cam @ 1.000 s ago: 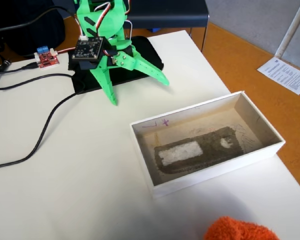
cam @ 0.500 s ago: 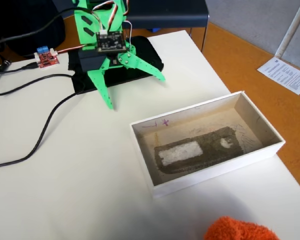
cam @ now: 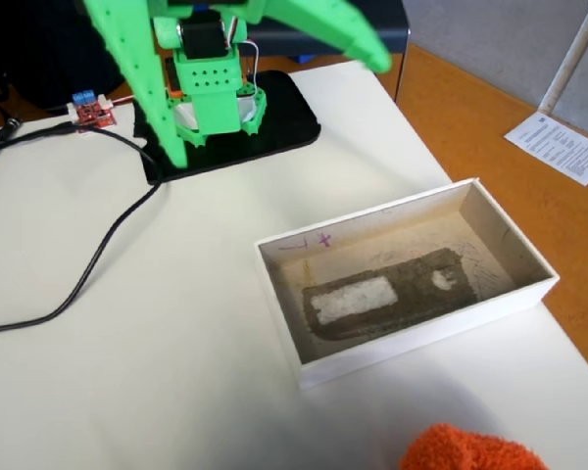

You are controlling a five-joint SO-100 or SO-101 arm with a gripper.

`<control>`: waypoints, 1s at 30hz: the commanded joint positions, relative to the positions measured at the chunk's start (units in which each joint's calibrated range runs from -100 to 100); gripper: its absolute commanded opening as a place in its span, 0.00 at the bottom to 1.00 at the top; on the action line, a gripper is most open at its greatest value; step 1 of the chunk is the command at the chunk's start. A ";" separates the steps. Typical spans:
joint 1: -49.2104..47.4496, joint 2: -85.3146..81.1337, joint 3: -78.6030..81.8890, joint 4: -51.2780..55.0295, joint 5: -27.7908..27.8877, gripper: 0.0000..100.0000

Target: Remove orange objects from table

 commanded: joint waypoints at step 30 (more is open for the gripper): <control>-9.49 72.75 -59.87 -20.84 -12.80 0.58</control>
